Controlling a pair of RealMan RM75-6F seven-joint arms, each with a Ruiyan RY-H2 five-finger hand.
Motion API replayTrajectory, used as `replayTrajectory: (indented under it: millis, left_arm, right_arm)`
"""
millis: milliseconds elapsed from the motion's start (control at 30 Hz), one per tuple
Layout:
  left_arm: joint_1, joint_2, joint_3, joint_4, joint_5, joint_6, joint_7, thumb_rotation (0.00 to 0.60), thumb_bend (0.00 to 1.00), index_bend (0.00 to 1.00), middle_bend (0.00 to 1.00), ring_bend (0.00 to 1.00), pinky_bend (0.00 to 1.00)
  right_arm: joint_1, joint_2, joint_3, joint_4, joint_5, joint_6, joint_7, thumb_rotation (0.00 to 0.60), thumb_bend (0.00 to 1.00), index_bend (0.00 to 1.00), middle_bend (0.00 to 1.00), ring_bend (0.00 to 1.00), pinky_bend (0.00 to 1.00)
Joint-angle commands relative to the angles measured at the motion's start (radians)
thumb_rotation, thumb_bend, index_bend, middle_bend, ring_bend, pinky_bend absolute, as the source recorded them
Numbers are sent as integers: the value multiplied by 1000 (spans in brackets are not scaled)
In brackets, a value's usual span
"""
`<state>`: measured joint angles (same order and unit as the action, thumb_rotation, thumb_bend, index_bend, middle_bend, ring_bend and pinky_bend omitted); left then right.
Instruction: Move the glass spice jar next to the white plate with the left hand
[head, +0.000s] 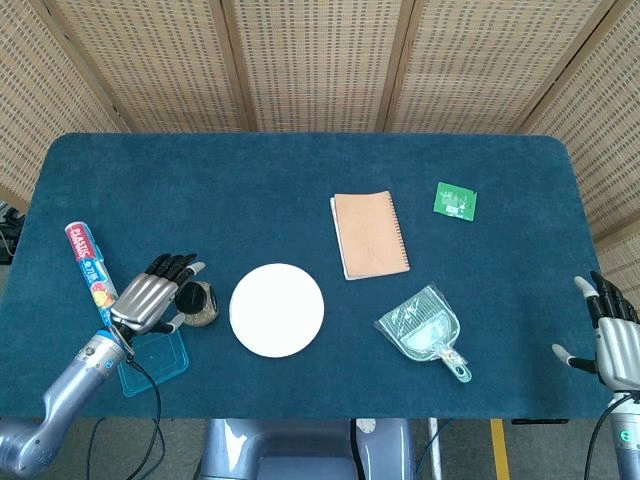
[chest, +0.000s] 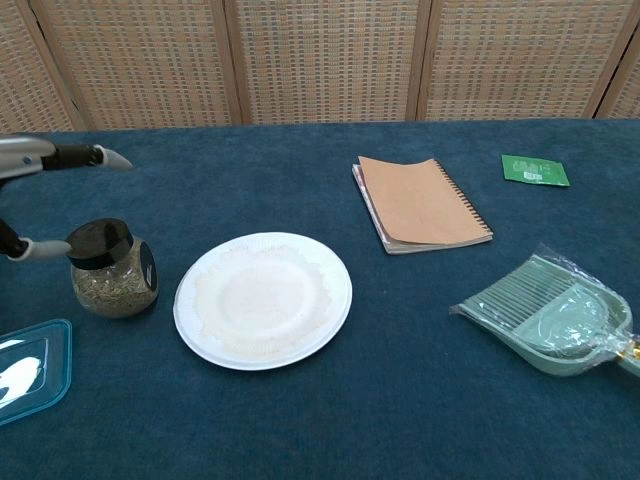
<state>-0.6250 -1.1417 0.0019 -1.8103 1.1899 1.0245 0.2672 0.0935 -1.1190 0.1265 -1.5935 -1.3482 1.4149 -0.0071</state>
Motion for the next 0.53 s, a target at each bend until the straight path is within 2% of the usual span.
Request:
replayTrajectory:
  millis: [33,300,400,533]
  left_arm:
    - [97,51,-1,-38,95,158,-47,600,359,0,0,0,6]
    - [278,-15,73,5,150,411,124,599,355,0,0,0,0]
    - [333,-36,100,26,156,460,160,586,354,0,0,0,0]
    - [391,-61,115,73,168,510,139,575,350,0,0,0,0]
  right_arm:
    - [1,-2,-2,-1,-4,1,-5,600,30,96,0,0,133]
    - [3,-10,-14,0,-31,7,-21,600,30,95,0,0,121]
    - [4,-21,-22,7,-54,15,-33,600,30,95,0,0,116]
    - [6,-42,-33,20,-94,36,-52,600,31,92,0,0,111]
